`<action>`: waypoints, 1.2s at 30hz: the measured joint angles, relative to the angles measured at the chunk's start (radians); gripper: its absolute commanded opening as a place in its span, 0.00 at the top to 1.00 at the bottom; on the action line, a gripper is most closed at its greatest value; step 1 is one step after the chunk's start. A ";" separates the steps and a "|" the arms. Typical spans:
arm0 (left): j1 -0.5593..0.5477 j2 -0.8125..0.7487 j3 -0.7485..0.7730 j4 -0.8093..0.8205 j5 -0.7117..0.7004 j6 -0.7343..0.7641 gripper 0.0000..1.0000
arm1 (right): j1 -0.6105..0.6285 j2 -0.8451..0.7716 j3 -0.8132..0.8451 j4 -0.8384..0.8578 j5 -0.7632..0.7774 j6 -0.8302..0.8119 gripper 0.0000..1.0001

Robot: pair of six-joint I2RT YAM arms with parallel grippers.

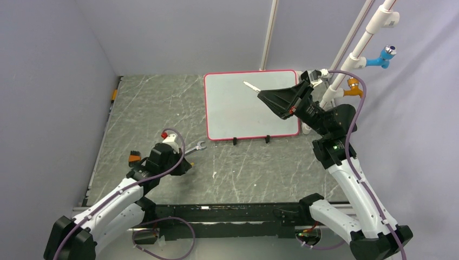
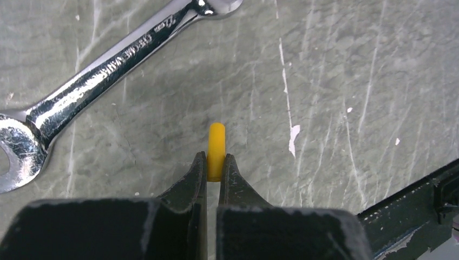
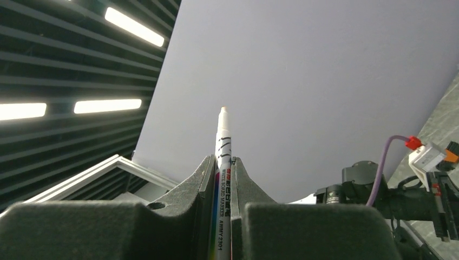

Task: Write a sentence on the whiteboard
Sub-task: Put down the pen cap.

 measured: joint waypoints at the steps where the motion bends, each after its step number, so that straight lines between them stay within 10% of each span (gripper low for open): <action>1: -0.005 0.005 -0.006 0.002 -0.008 -0.012 1.00 | 0.000 0.000 -0.002 0.001 0.000 0.002 1.00; 26: -0.163 0.085 -0.039 0.067 -0.143 -0.101 1.00 | -0.073 -0.117 -0.076 -0.372 0.135 -0.277 1.00; 36: -0.164 0.102 -0.061 0.071 -0.178 -0.146 0.54 | -0.073 -0.103 -0.068 -0.415 0.154 -0.346 1.00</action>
